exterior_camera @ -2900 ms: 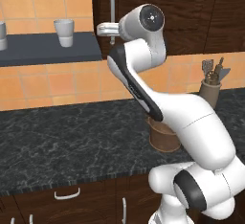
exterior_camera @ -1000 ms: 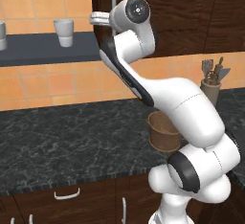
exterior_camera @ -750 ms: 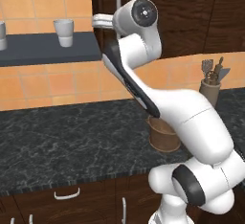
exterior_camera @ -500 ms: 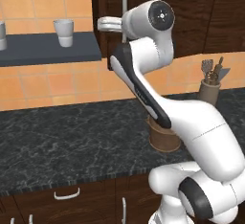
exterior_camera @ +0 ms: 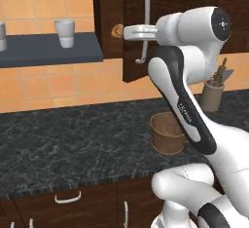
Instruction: Open the cabinet, pick up the bread from the cabinet and place it in the basket. Then move the basket to the dining counter.
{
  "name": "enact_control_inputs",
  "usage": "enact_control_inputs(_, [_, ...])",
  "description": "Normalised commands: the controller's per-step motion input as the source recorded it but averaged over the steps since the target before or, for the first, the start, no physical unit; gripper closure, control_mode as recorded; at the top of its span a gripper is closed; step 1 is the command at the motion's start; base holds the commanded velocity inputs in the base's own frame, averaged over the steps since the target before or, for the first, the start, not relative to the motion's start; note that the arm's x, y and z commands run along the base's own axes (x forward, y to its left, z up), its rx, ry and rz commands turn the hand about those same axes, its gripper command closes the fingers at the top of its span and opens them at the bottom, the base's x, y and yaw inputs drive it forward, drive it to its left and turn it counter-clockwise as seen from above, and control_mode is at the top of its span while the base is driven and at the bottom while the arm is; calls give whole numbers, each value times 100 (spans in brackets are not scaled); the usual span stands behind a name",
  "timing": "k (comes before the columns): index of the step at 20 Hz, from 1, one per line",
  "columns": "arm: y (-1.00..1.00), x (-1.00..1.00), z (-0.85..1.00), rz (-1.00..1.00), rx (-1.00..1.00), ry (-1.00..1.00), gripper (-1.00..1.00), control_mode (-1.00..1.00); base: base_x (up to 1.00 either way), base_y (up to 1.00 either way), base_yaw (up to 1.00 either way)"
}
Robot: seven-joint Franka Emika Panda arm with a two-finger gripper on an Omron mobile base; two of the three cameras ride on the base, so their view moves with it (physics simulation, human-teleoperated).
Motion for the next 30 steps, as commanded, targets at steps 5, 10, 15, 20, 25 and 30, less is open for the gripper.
enact_control_inputs(5, [-50, -100, 31, 18, 2, 0, 100, -100, 0, 0, 0])
enact_control_inputs(10, [-52, -100, 30, 13, 3, 0, 100, -100, 0, 0, 0])
enact_control_inputs(15, [-56, -100, 21, 5, 1, 1, 100, -100, 0, 0, 0])
enact_control_inputs(20, [-11, -100, 0, 0, 0, 2, -100, -100, 0, 0, 0])
enact_control_inputs(25, [0, -95, 0, -9, 0, 16, -100, -100, 0, 0, 0])
enact_control_inputs(30, [7, -90, 0, -20, 0, 28, -100, -100, 0, 0, 0])
